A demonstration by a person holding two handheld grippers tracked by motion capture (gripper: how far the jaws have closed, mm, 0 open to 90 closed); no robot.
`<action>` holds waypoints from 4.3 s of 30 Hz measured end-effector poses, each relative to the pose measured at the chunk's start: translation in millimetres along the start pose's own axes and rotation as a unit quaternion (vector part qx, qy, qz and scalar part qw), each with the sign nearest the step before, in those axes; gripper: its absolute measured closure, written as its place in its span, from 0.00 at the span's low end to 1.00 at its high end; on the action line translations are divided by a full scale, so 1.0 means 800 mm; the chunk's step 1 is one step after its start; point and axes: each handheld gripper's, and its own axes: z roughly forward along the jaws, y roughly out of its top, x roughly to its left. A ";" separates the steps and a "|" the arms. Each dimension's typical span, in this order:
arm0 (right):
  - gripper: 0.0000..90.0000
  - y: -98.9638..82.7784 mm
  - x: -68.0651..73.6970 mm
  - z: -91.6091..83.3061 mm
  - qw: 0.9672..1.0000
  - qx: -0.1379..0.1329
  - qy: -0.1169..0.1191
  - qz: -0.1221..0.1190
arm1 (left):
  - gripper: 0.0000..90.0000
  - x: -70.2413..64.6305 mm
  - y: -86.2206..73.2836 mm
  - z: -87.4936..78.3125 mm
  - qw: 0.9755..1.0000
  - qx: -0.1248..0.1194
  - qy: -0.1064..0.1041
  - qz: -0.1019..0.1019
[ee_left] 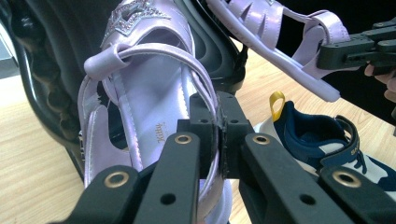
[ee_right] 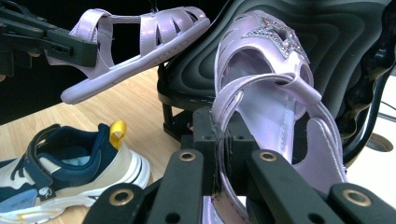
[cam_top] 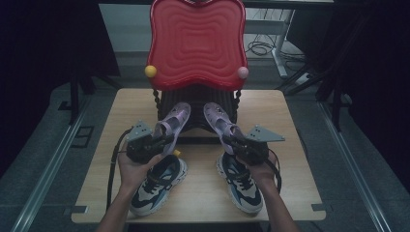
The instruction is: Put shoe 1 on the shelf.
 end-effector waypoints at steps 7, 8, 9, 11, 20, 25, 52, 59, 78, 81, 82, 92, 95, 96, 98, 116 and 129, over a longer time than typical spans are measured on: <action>0.96 0.003 -0.001 0.010 1.000 0.001 -0.002 0.002 | 0.97 -0.001 0.009 0.011 1.000 0.002 0.001 0.006; 0.96 0.004 -0.002 0.011 1.000 0.001 -0.003 0.001 | 0.97 0.000 0.010 0.013 1.000 0.002 0.001 0.007; 0.96 0.005 -0.002 0.012 1.000 0.001 -0.003 0.004 | 0.97 0.000 0.011 0.014 1.000 0.002 0.002 0.008; 0.96 0.006 -0.003 0.014 1.000 -0.001 -0.005 0.004 | 0.97 0.002 0.013 0.017 1.000 0.002 0.002 0.008; 0.96 0.014 -0.004 0.025 1.000 -0.005 -0.011 0.005 | 0.97 0.007 0.016 0.029 1.000 -0.004 0.010 0.002; 0.96 0.019 -0.004 0.034 1.000 -0.009 -0.014 0.007 | 0.97 0.012 0.018 0.034 1.000 -0.008 0.015 -0.002; 0.96 0.035 -0.010 0.074 0.998 -0.015 -0.053 0.007 | 0.97 0.023 0.039 0.064 0.998 -0.025 0.052 0.023; 0.96 0.039 -0.010 0.084 0.998 -0.015 -0.066 0.001 | 0.97 0.025 0.042 0.074 0.997 -0.029 0.061 0.033; 0.96 0.040 -0.016 0.106 0.996 -0.013 -0.093 -0.004 | 0.97 0.033 0.043 0.107 0.995 -0.032 0.075 0.049; 0.96 0.042 -0.016 0.109 0.995 -0.012 -0.097 -0.007 | 0.97 0.034 0.045 0.110 0.995 -0.033 0.079 0.051; 0.96 0.042 -0.015 0.110 0.995 -0.012 -0.098 -0.007 | 0.97 0.034 0.046 0.110 0.995 -0.033 0.081 0.052; 0.96 0.049 -0.013 0.121 0.993 -0.013 -0.114 -0.014 | 0.97 0.038 0.047 0.115 0.993 -0.041 0.093 0.054; 0.96 0.049 -0.013 0.125 0.993 -0.013 -0.119 -0.016 | 0.97 0.039 0.046 0.118 0.993 -0.038 0.094 0.056; 0.96 0.048 -0.012 0.126 0.992 -0.012 -0.121 -0.017 | 0.97 0.039 0.046 0.119 0.993 -0.037 0.094 0.057; 0.96 0.047 -0.013 0.129 0.992 -0.011 -0.123 -0.017 | 0.97 0.040 0.045 0.121 0.993 -0.037 0.094 0.058; 0.96 0.041 -0.017 0.149 0.989 -0.011 -0.145 -0.021 | 0.97 0.048 0.041 0.141 0.992 -0.044 0.098 0.065; 0.95 0.034 -0.016 0.161 0.988 0.012 -0.148 -0.033 | 0.96 0.043 0.038 0.154 0.990 -0.024 0.109 0.082</action>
